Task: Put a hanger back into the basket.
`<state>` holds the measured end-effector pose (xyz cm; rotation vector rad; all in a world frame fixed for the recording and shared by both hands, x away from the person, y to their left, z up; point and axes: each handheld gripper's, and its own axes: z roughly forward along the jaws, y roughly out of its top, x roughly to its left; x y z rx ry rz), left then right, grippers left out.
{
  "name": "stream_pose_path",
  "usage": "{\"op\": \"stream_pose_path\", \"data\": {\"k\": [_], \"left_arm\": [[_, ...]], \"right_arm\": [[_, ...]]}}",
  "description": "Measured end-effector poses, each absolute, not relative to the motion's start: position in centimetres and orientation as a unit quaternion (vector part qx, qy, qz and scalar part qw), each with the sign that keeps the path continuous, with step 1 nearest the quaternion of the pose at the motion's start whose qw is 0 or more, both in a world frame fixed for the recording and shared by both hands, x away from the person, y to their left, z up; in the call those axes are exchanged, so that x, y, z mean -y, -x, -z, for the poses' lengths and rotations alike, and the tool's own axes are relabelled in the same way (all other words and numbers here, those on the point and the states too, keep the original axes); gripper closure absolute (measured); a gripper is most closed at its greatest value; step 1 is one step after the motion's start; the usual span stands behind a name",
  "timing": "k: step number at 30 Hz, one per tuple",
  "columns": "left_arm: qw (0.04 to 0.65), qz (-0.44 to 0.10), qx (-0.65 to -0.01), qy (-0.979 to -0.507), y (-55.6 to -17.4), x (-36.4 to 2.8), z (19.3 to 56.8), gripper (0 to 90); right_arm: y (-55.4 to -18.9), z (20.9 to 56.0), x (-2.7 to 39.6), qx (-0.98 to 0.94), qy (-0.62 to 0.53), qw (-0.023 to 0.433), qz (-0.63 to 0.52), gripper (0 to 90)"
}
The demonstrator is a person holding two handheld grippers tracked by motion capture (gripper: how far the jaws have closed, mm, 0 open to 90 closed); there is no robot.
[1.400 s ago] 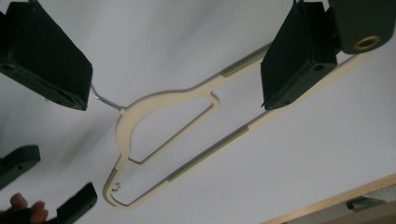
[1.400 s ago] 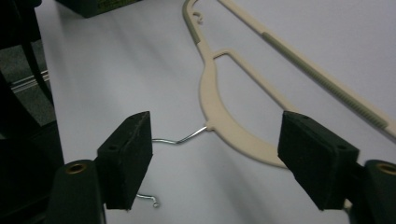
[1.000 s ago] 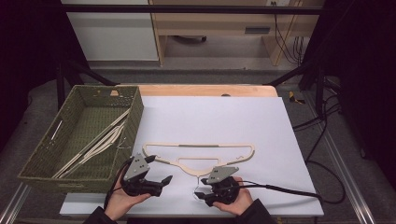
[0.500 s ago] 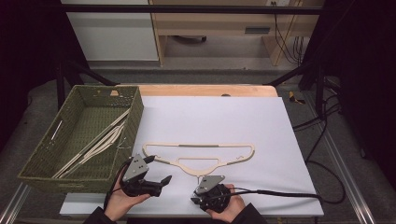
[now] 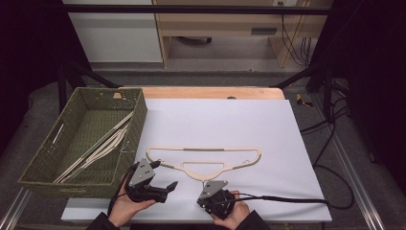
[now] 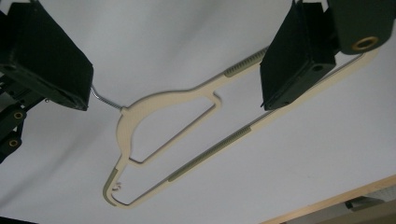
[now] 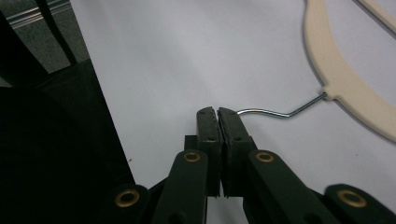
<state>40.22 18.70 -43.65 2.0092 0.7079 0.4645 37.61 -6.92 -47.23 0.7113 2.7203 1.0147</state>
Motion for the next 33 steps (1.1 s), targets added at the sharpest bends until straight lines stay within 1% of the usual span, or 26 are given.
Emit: {"op": "stream_pose_path", "data": {"k": [2, 6, 11, 12, 14, 18, 21, 23, 26, 30, 33], "left_arm": [[0.458, -0.186, -0.285, -0.821, -40.3, -18.6, 43.7, 9.7], [0.447, -0.186, -0.279, -0.829, -40.4, -18.3, 44.0, 9.7], [0.446, -0.187, -0.275, -0.831, -40.3, -18.3, 44.0, 9.8], [0.448, -0.188, -0.275, -0.830, -40.3, -18.3, 44.0, 9.7], [0.451, -0.187, -0.278, -0.827, -40.3, -18.5, 43.9, 9.9], [0.449, -0.187, -0.282, -0.827, -40.4, -18.6, 44.1, 9.9], [0.450, -0.187, -0.282, -0.826, -40.3, -18.5, 44.0, 10.0], [0.451, -0.187, -0.281, -0.826, -40.3, -18.5, 44.0, 10.1], [0.450, -0.186, -0.282, -0.826, -40.4, -18.5, 44.0, 10.1], [0.448, -0.185, -0.281, -0.828, -40.5, -18.5, 44.2, 10.1], [0.447, -0.184, -0.279, -0.830, -40.5, -18.5, 44.3, 10.1]], "right_arm": [[-37.8, 47.0, 7.1, -0.907, -0.236, 0.070, -0.342, 90.0], [-38.0, 45.7, 7.7, -0.901, -0.241, 0.074, -0.352, 90.0], [-37.9, 46.5, 7.4, -0.904, -0.231, 0.063, -0.353, 89.4], [-37.8, 46.6, 7.4, -0.904, -0.241, 0.064, -0.347, 83.8], [-37.9, 47.0, 7.5, -0.907, -0.235, 0.065, -0.344, 80.3], [-37.3, 47.4, 7.5, -0.907, -0.233, 0.079, -0.343, 82.5], [-37.2, 47.5, 7.5, -0.907, -0.225, 0.083, -0.345, 86.4], [-37.3, 47.7, 7.7, -0.907, -0.221, 0.078, -0.350, 89.1], [-37.6, 47.7, 7.9, -0.903, -0.231, 0.064, -0.356, 89.6], [-37.8, 47.5, 8.0, -0.906, -0.216, 0.064, -0.358, 89.7], [-38.0, 46.8, 8.2, -0.900, -0.222, 0.056, -0.372, 89.8]]}}
